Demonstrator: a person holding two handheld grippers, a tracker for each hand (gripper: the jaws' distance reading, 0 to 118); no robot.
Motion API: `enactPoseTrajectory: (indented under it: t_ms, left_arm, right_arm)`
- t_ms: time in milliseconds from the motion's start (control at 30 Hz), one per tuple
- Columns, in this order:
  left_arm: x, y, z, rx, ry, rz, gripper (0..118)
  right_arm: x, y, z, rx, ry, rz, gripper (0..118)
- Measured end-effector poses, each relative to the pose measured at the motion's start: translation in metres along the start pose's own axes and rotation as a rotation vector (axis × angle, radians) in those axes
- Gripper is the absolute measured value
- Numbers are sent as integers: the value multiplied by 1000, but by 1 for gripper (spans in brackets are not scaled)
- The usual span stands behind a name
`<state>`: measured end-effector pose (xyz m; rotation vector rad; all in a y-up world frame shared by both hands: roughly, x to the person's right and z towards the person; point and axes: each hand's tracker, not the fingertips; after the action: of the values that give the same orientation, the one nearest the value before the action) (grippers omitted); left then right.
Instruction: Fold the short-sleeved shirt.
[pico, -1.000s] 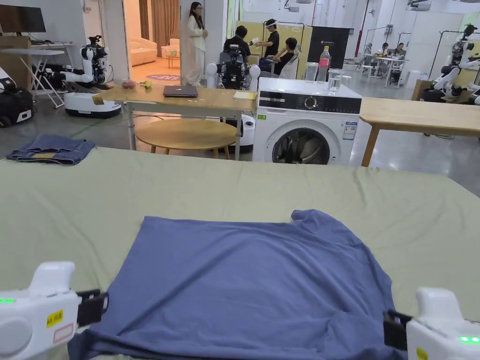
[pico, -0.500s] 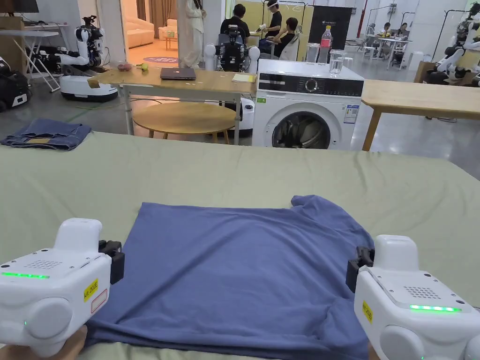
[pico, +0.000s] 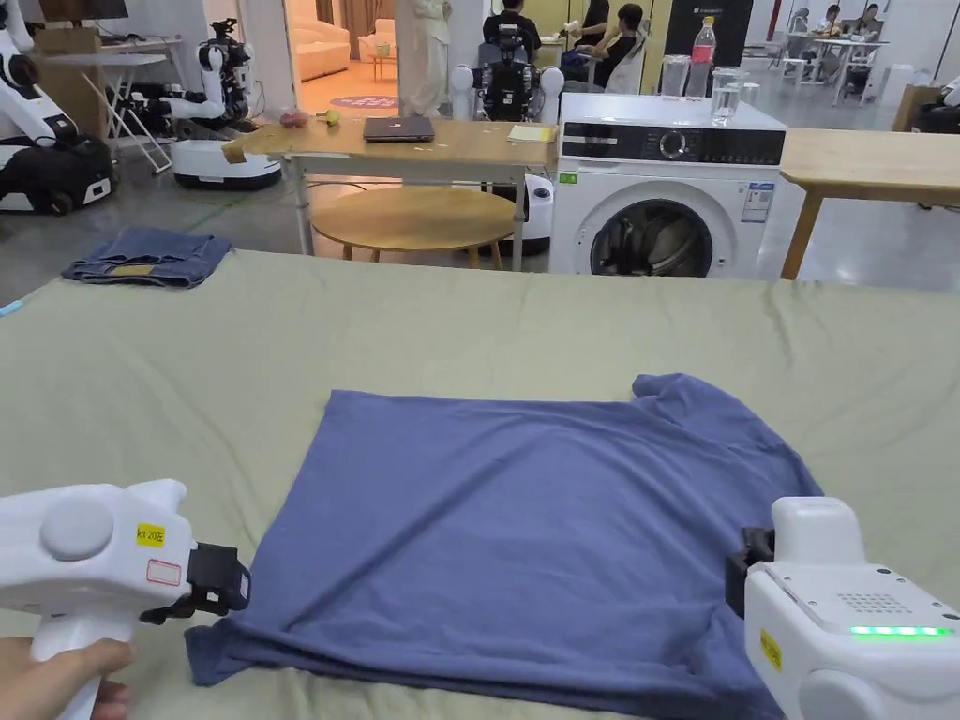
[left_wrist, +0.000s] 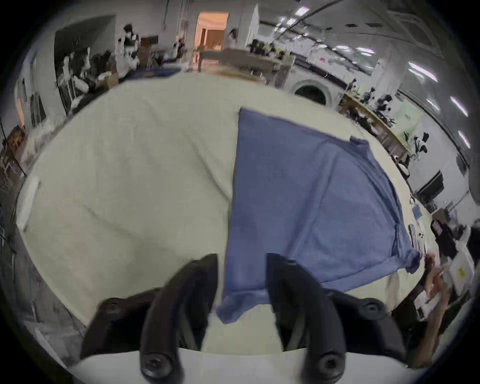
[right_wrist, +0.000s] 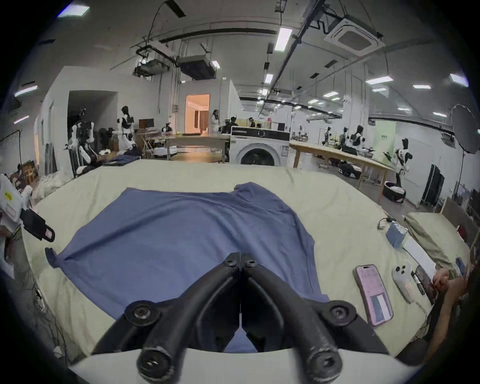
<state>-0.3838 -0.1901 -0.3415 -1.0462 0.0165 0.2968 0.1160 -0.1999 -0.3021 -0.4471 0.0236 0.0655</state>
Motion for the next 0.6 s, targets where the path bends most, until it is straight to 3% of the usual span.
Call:
enactPoseTrajectory:
  t_ms: [67,133,433,500,600]
  left_arm:
    - [1,-6,-16,-84,54,-3,56]
    - [3,-18,-28,-155,105,-18,57]
    - [30,-43,-25,-70,205,-143,58]
    - [35,-47,-24,-55,188,-161,50]
    - [37,-49,-28,-53,127,-169,9]
  right_arm:
    - [-1,-4,-2,-15,7,1,0]
    - [-1,-7,-4,-24,5,5,0]
    - [12,-14,-1,-66,1,-8,0]
    - [23,-13,0,-105,2,-33,0]
    - [48,-11,4,-162,-9,-95,0]
